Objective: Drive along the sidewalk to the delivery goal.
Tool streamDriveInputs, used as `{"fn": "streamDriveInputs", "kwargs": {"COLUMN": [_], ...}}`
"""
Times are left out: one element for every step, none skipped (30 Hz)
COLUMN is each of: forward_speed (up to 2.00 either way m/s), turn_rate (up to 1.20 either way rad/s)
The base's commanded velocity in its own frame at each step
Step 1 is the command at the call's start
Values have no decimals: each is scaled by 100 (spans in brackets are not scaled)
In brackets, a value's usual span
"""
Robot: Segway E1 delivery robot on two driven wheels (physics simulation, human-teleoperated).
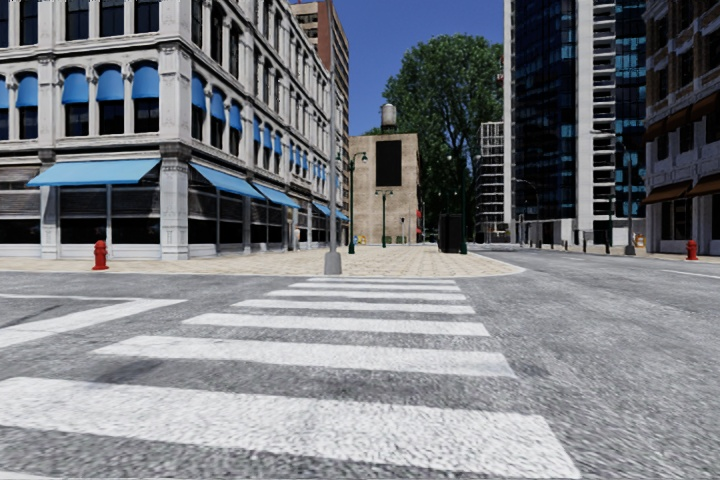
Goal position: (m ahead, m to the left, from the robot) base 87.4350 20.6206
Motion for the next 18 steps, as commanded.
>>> {"fn": "streamDriveInputs", "kwargs": {"forward_speed": [200, 200, 200, 200, 200, 195, 183, 183, 171, 160, 153, 147, 147, 144, 142, 141, 139, 139], "turn_rate": [-25, -25, -25, -26, -26, -26, -26, -26, -26, -26, -26, -26, -26, -26, -26, -26, -26, -26]}}
